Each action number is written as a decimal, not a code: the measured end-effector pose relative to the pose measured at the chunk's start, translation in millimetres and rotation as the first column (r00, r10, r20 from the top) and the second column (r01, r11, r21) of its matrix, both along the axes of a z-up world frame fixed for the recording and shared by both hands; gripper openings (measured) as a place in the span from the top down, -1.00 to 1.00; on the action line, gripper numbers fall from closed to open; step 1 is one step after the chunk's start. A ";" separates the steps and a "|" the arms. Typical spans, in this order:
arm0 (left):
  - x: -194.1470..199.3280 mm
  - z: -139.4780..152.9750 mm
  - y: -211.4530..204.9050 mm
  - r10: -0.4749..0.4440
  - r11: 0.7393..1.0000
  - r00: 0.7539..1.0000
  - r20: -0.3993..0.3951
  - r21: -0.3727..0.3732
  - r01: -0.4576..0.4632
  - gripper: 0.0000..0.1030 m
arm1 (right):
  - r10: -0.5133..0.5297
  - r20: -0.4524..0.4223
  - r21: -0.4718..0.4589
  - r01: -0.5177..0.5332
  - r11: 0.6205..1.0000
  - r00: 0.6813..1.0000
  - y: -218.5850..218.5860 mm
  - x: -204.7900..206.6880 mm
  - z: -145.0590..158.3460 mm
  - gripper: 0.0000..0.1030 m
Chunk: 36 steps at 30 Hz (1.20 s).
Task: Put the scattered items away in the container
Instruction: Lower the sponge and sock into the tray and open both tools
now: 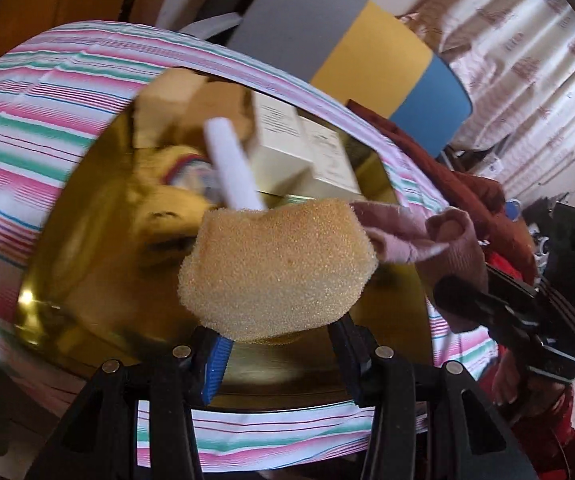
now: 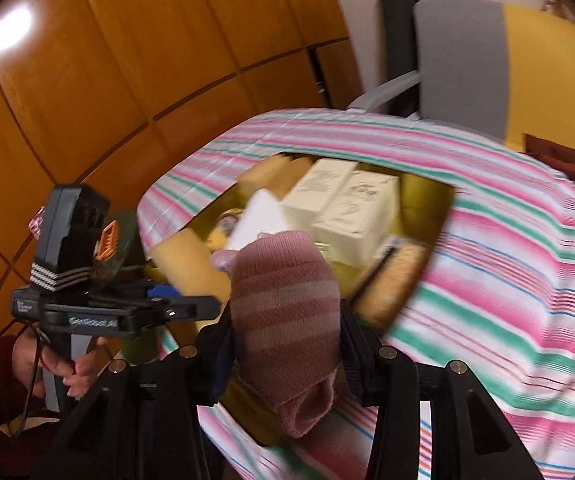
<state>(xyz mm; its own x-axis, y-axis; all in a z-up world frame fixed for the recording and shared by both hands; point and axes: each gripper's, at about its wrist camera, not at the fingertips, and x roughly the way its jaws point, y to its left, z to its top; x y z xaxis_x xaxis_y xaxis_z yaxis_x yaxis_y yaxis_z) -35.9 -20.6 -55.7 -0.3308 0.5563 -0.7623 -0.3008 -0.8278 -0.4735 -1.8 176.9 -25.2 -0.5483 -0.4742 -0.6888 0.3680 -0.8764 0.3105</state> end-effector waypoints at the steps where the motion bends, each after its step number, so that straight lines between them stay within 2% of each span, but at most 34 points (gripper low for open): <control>1: -1.9 -0.7 -4.3 0.008 1.000 1.000 0.003 -0.014 -0.008 0.08 | 0.011 0.004 0.003 -0.011 1.000 1.000 -8.5 -3.2 -1.4 0.06; 3: -6.0 -5.0 -11.5 0.018 0.999 0.999 0.027 -0.041 -0.017 0.07 | 0.033 0.016 0.010 -0.033 0.999 0.999 -24.9 -8.5 -5.2 0.05; 5: -7.6 -4.9 -16.5 0.030 0.997 0.999 0.016 -0.077 -0.028 0.03 | 0.054 0.040 0.015 -0.055 0.998 0.998 -39.6 -13.4 -11.7 0.02; 7: -8.7 -3.6 -18.3 0.039 0.994 0.999 0.017 -0.107 -0.037 -0.07 | 0.064 0.048 0.010 -0.064 0.998 0.997 -47.6 -14.5 -15.0 -0.18; 8: -9.8 -3.2 -20.1 0.047 0.992 0.999 0.022 -0.114 -0.044 -0.09 | 0.066 0.044 0.006 -0.066 0.998 0.997 -50.4 -14.3 -15.0 -0.20; 12: -14.6 -3.1 -36.1 0.114 0.990 0.991 0.067 -0.094 -0.107 -0.13 | 0.053 0.013 -0.011 -0.052 0.999 0.999 -49.7 -8.9 -8.7 -0.40; 17: -16.4 -1.9 -53.4 0.199 0.977 0.978 0.063 -0.094 -0.192 -0.13 | 0.008 0.003 -0.043 -0.008 0.999 1.000 -32.5 -3.2 -2.3 -0.43; 20: -13.1 2.6 -60.4 0.245 0.966 0.969 0.041 -0.100 -0.240 -0.13 | -0.021 0.007 -0.063 0.021 0.998 1.000 -22.4 -1.2 -2.0 -0.46; 23: -8.1 12.7 -58.1 0.236 0.965 0.972 -0.003 -0.114 -0.235 -0.13 | -0.042 0.009 -0.075 0.043 0.996 0.999 -15.3 1.3 -2.2 -0.47; 25: -2.5 22.5 -54.8 0.229 0.963 0.972 -0.055 -0.130 -0.234 -0.13 | -0.050 0.009 -0.083 0.050 0.995 0.999 -11.8 2.6 -1.4 -0.48; 29: 8.6 46.0 -58.1 0.270 0.946 0.948 -0.168 -0.136 -0.293 -0.13 | -0.064 0.000 -0.090 0.063 0.994 0.998 -5.0 3.5 0.1 -0.48; 32: 6.3 53.6 -59.5 0.290 0.945 0.938 -0.188 -0.100 -0.312 -0.13 | -0.077 -0.009 -0.098 0.076 0.992 0.997 0.9 5.1 2.4 -0.48; 36: 2.4 56.8 -57.5 0.298 0.945 0.939 -0.170 -0.089 -0.316 -0.13 | -0.100 -0.017 -0.108 0.097 0.989 0.995 11.6 8.4 4.9 -0.49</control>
